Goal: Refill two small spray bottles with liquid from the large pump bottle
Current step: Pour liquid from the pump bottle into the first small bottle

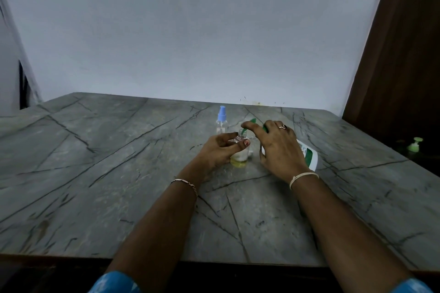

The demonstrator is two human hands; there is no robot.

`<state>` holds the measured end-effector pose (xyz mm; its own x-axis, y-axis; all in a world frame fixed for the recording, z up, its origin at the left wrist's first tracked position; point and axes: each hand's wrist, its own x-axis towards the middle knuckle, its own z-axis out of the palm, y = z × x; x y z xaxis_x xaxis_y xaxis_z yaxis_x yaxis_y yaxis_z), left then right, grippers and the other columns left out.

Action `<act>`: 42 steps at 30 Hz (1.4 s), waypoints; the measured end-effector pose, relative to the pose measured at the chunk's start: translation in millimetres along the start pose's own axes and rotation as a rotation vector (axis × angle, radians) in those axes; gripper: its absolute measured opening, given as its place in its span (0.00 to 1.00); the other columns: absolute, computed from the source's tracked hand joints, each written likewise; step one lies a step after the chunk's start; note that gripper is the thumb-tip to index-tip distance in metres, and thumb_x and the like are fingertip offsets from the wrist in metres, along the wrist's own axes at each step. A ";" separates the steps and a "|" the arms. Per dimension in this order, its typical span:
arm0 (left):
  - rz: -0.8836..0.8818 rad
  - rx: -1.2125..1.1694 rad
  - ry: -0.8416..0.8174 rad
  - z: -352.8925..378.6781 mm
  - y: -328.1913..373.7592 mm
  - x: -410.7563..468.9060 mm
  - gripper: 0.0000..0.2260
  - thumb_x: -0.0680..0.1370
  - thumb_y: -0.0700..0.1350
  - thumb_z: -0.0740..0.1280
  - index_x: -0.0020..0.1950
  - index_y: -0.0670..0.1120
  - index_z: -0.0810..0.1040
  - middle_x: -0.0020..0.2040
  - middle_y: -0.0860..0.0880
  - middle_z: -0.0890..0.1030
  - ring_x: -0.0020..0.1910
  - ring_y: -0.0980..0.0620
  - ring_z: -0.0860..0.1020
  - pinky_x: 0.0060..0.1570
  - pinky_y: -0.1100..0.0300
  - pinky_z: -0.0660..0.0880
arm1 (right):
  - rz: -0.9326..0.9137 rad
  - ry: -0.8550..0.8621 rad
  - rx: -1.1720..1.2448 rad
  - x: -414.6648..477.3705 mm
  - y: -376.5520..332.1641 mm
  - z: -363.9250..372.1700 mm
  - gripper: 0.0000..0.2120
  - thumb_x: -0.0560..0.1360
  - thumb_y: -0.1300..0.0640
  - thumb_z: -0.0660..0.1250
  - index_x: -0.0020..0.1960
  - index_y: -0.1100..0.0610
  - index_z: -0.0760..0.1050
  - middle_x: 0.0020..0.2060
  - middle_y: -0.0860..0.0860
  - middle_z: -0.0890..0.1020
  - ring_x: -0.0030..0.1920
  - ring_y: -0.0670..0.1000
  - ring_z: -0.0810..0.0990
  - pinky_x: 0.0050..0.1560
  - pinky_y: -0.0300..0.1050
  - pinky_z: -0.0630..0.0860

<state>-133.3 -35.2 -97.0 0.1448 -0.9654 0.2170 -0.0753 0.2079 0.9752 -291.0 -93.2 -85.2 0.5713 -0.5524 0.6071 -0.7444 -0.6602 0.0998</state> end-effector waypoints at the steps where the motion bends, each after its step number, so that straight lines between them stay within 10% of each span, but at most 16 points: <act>1: -0.002 0.003 0.001 -0.3 0.1 0.2 0.06 0.74 0.45 0.71 0.42 0.56 0.77 0.34 0.58 0.84 0.37 0.62 0.82 0.36 0.68 0.76 | 0.009 -0.001 0.013 1.3 -1.5 0.6 0.34 0.70 0.58 0.69 0.72 0.43 0.61 0.54 0.55 0.74 0.57 0.57 0.73 0.59 0.55 0.70; 10: -0.005 -0.007 0.009 -2.4 -7.7 7.3 0.08 0.72 0.47 0.73 0.50 0.52 0.79 0.49 0.48 0.84 0.49 0.52 0.83 0.52 0.56 0.79 | -0.019 0.015 0.035 1.0 0.1 1.7 0.35 0.69 0.59 0.69 0.72 0.44 0.61 0.52 0.56 0.75 0.55 0.58 0.73 0.57 0.56 0.71; 21: -0.004 0.030 -0.003 -3.5 -8.0 7.6 0.18 0.73 0.48 0.72 0.62 0.50 0.77 0.50 0.49 0.84 0.42 0.59 0.82 0.39 0.68 0.76 | 0.019 0.005 0.084 4.7 -2.4 3.4 0.33 0.69 0.58 0.71 0.69 0.44 0.62 0.56 0.54 0.75 0.60 0.57 0.72 0.61 0.54 0.70; 31: -0.008 0.056 -0.014 -3.1 -7.4 7.2 0.06 0.74 0.46 0.71 0.48 0.56 0.78 0.47 0.50 0.84 0.48 0.54 0.83 0.51 0.59 0.79 | 0.004 0.021 0.050 1.6 -1.2 2.7 0.33 0.69 0.60 0.69 0.70 0.43 0.62 0.53 0.54 0.75 0.57 0.57 0.73 0.58 0.55 0.71; 42: -0.045 0.133 0.027 -6.8 -14.5 12.9 0.32 0.67 0.57 0.75 0.67 0.48 0.73 0.56 0.46 0.81 0.56 0.50 0.80 0.60 0.48 0.75 | -0.017 0.012 -0.013 -0.5 0.6 3.8 0.37 0.69 0.59 0.70 0.73 0.42 0.58 0.52 0.56 0.74 0.55 0.58 0.73 0.56 0.56 0.72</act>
<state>-123.7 -49.6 -108.1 0.1773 -0.9684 0.1756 -0.1982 0.1396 0.9702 -290.5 -95.3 -88.4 0.5798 -0.5351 0.6144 -0.7393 -0.6625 0.1206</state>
